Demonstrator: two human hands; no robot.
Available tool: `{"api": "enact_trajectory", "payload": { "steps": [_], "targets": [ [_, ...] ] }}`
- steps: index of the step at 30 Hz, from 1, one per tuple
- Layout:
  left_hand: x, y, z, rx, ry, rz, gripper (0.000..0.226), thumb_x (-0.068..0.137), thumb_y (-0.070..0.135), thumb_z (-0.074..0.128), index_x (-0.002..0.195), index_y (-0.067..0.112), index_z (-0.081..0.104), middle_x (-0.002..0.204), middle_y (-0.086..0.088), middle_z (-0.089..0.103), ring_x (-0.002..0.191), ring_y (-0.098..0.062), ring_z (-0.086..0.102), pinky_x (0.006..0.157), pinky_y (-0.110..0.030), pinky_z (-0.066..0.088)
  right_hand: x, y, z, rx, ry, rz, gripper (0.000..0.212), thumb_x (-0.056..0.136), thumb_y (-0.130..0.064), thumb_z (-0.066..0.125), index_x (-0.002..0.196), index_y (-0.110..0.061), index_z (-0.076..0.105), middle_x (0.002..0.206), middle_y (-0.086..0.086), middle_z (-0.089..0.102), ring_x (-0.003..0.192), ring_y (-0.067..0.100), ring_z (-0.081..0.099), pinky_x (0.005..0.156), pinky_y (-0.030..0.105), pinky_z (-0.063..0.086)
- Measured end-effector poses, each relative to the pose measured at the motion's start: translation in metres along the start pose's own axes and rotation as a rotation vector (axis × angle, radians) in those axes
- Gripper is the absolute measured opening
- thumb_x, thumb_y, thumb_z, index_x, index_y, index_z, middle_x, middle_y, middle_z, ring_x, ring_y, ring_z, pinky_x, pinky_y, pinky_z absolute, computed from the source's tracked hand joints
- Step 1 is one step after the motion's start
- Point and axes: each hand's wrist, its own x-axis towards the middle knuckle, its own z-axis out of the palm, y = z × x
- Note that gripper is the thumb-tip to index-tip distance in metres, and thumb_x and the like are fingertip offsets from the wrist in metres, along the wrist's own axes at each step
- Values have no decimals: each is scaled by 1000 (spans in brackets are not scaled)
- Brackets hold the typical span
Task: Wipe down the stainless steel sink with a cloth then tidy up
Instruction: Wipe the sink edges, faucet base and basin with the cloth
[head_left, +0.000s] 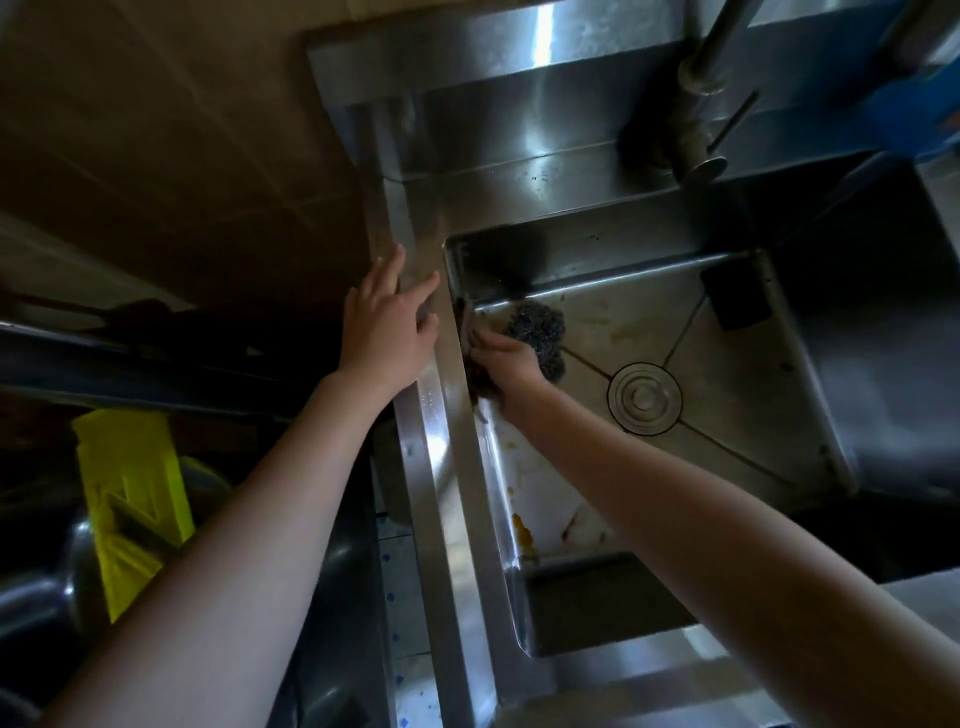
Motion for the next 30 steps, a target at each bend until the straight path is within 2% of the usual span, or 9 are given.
{"api": "enact_trajectory", "payload": {
  "steps": [5,10,12,15,18,20,24,28,30],
  "targets": [
    [0,0,-1,-9,10,-20,43,95,33,46,139,34,42,158,-1,12,144,-26,12,115,-52,17,-8,-23,6,-62,-50,-78,37,92,4,50,128,-3,56,107,17,63,80,21,62,82,38,52],
    [2,0,5,-22,37,-54,40,97,39,37,137,35,44,158,1,14,144,-25,10,114,-53,13,-39,17,-20,-54,-80,28,40,92,6,50,130,-3,54,113,18,62,91,28,61,82,43,52],
    [2,5,6,-1,52,-78,40,98,39,36,136,32,45,157,-2,18,144,-25,13,113,-53,13,-49,31,-35,-61,-78,109,40,91,6,51,131,-4,54,120,21,61,96,31,61,89,46,52],
    [3,15,2,53,93,-88,41,97,36,35,137,29,44,154,-5,25,143,-25,19,113,-52,14,-61,42,-52,130,-102,237,39,94,8,42,132,2,50,126,27,56,101,35,58,92,50,49],
    [10,29,-7,79,122,-34,43,97,36,36,139,31,40,153,-6,27,141,-26,24,112,-51,19,-57,28,-67,283,-155,241,35,96,5,37,129,2,50,110,23,60,86,28,61,73,37,55],
    [21,42,-14,73,85,3,43,97,37,36,140,32,38,153,-6,27,139,-28,26,110,-51,21,-45,5,-74,301,-125,196,35,96,3,39,128,-4,54,112,20,62,82,24,65,61,30,56],
    [41,66,-18,66,12,36,45,98,36,35,143,31,34,154,-4,25,136,-29,31,110,-47,24,-12,-53,-91,415,-10,80,28,95,-6,48,121,-6,58,100,12,68,78,19,66,68,31,56],
    [60,82,-17,107,-46,35,46,99,33,34,145,31,31,156,-3,21,138,-28,29,112,-49,20,13,-121,-116,580,97,-5,12,97,-9,48,95,-5,59,70,9,71,62,18,67,53,29,58],
    [67,85,-16,131,-69,14,47,98,26,35,145,32,31,156,-3,22,136,-28,32,112,-47,21,24,-147,-130,683,149,-59,15,97,-6,46,87,-4,57,69,11,70,64,21,66,63,32,58]
  ]
}}
